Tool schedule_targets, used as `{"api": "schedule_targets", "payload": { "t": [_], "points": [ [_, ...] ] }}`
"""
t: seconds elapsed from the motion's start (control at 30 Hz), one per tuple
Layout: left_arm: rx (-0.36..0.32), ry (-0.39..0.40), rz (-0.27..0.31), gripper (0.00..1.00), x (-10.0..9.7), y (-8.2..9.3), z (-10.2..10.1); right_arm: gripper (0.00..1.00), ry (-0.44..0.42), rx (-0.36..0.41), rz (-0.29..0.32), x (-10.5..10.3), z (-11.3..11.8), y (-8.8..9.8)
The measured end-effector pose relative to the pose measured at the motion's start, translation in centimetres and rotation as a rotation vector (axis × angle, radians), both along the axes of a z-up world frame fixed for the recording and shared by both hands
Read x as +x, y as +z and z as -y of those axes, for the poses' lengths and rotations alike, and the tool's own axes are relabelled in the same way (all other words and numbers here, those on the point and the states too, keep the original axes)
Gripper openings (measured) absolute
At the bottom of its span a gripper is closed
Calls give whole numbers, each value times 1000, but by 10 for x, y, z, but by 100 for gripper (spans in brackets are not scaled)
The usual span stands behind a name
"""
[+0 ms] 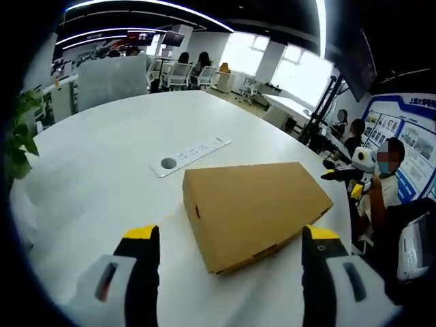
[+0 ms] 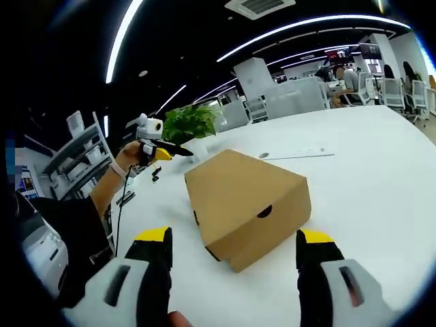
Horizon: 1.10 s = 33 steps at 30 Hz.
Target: Operate the shoe box by opening the lid, removing the specified soft item, and placing it in the target area until the item is outside and the box remains undamaged.
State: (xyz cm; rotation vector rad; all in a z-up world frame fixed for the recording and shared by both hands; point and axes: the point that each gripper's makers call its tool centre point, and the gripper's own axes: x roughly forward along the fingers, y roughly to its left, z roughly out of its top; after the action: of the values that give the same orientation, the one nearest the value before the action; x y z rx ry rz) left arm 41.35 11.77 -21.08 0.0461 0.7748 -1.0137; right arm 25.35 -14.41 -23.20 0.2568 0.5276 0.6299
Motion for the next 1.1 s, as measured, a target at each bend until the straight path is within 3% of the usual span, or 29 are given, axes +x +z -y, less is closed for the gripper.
{"api": "schedule_targets", "payload": {
  "t": [0.23, 0.37, 0.43, 0.5, 0.57, 0.6, 0.63, 0.73, 0.9, 1.1],
  "points": [
    [-76, -18, -83, 90, -7, 5, 11, 74, -11, 59, -29, 5, 2, -3],
    [-51, -14, -73, 92, 6, 0, 6, 74, 2, 89, -54, 9, -3, -11],
    [-117, -11, -134, 91, 2, 0, 11, 74, 13, 91, -67, 11, -7, -18],
    [-169, -17, -129, 87, 6, 2, 13, 74, 12, 93, -79, 13, -7, -21],
    [-212, -3, -174, 88, 7, 2, 13, 74, 17, 112, -86, 14, -8, -21],
    [-252, -14, -228, 89, 6, 4, 15, 74, 18, 127, -91, 15, -9, -20],
    [-266, -33, -228, 91, 4, 4, 17, 74, 16, 143, -97, 15, -9, -19],
    [-261, -37, -209, 91, 8, -2, 19, 74, 10, 170, -100, 19, -8, -17],
    [-248, -32, -281, 93, 8, -19, 22, 74, -24, 231, -125, 27, -5, -15],
    [-273, -41, -312, 91, 7, -21, 25, 74, -44, 262, -148, 32, -4, -17]
  ]
}}
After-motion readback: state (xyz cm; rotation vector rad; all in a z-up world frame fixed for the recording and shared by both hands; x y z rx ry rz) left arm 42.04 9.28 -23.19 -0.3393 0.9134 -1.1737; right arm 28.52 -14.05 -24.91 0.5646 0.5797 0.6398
